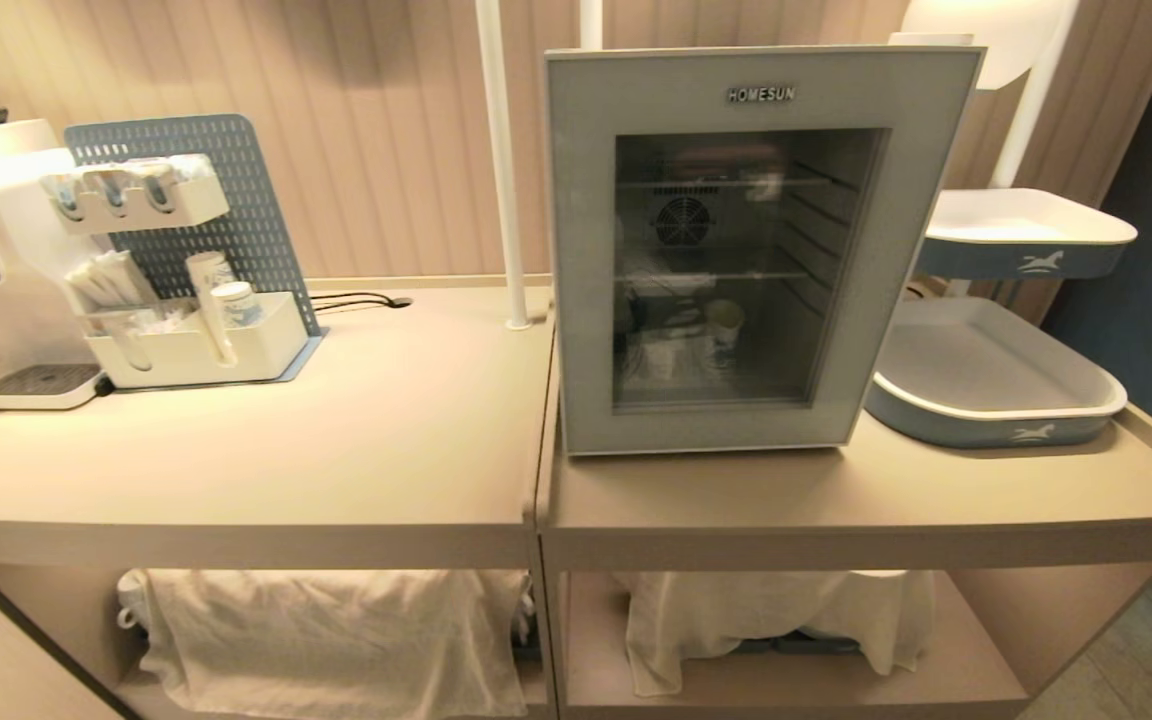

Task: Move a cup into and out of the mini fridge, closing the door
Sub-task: Open the freezer door

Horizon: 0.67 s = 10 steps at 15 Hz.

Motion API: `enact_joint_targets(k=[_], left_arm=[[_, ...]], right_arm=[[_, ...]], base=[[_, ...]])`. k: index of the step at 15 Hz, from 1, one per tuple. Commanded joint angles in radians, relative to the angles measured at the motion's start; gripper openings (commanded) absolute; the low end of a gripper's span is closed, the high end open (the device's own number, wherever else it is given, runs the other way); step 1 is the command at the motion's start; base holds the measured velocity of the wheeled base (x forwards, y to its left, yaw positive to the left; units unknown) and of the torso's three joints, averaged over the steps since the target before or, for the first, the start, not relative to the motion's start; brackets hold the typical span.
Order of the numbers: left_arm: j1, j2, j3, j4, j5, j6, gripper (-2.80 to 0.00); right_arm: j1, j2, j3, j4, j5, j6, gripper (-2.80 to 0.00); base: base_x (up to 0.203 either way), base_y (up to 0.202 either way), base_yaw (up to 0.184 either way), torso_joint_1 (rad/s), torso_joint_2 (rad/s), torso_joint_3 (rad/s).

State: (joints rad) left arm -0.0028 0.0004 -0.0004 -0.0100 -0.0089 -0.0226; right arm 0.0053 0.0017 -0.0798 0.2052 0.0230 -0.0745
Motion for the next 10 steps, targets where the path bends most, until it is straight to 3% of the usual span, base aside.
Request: enact_joint_targets(k=[1, 10], left_arm=[[0.002, 0.0, -0.001, -0.001, 0.0, 0.0, -2.8], [0.001, 0.0, 0.0, -0.001, 0.0, 0.0, -2.8]], right_arm=[[0.002, 0.0, 0.0, 0.002, 0.0, -0.001, -2.8], [0.002, 0.0, 0.0, 0.002, 0.0, -0.001, -2.8]], base=[[-0.171, 0.174, 0.006, 0.003, -0.01, -0.002], [-0.005, 0.006, -0.002, -0.001, 0.0, 0.0]])
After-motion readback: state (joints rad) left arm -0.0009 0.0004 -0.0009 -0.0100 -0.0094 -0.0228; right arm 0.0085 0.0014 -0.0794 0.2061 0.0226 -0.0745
